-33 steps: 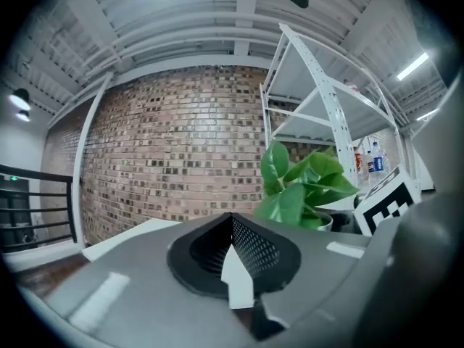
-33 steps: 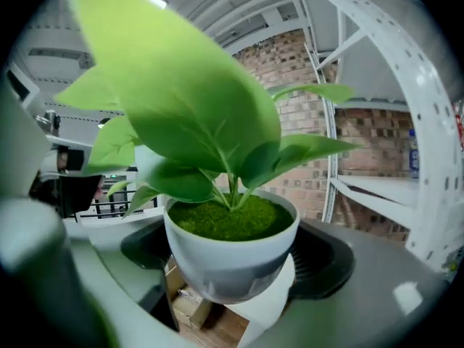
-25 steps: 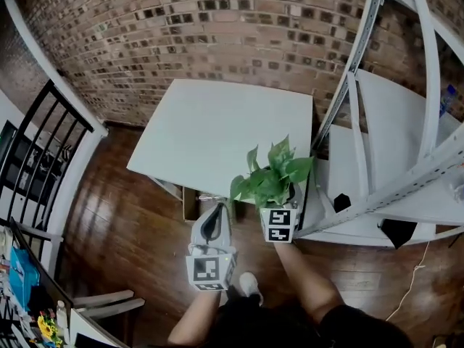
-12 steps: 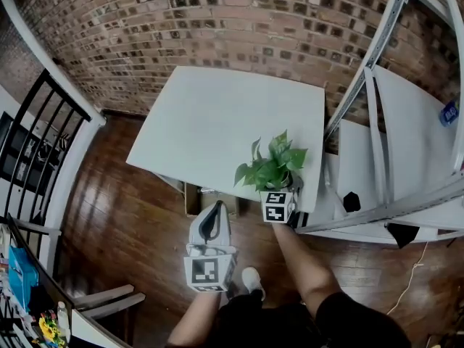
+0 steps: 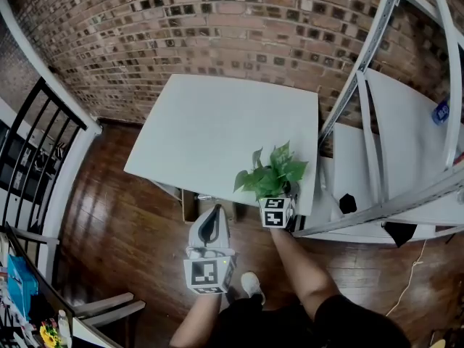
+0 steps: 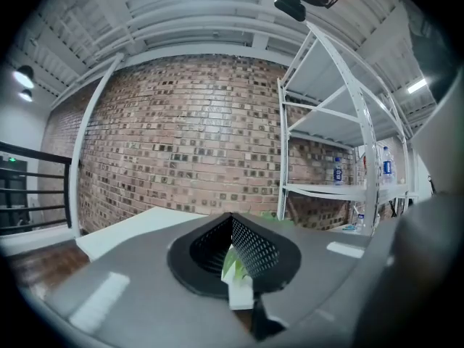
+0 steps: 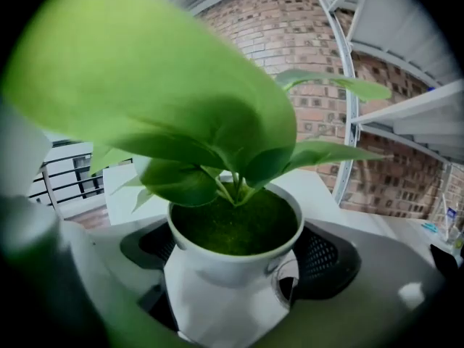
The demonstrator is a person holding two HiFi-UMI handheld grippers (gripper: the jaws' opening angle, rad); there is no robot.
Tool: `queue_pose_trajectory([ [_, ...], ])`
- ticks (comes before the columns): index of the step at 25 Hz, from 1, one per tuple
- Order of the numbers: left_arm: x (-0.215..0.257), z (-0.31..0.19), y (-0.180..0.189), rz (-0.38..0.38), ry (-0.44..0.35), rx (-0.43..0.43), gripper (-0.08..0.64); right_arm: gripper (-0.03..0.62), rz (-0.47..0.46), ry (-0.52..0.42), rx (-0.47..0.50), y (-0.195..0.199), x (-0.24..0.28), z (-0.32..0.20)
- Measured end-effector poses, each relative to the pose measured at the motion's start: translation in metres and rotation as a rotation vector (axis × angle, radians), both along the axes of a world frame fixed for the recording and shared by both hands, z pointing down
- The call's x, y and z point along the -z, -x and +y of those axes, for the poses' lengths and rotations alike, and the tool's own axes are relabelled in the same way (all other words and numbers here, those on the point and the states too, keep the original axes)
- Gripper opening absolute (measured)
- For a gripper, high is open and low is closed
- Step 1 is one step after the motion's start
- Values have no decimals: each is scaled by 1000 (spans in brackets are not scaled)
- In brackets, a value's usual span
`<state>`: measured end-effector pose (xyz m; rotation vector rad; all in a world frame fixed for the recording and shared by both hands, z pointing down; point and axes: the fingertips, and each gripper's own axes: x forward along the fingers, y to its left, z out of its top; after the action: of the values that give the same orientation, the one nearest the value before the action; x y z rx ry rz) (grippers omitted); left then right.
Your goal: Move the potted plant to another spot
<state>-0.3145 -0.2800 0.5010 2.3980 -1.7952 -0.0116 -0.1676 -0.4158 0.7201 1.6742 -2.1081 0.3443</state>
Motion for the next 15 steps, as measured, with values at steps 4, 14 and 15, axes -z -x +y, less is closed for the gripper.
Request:
queue_pose_trajectory([
  [4,-1,3,1,-4,3,14,12,503,-8,19,16,-2,-1,14],
  [14,-1,24,-17,-18,14,-7,12,402,-58,-71,23,-17,79,112],
  [15,-2,28,-21,-15,21,-12,12,365,-62,-92,28,-19,95,123],
])
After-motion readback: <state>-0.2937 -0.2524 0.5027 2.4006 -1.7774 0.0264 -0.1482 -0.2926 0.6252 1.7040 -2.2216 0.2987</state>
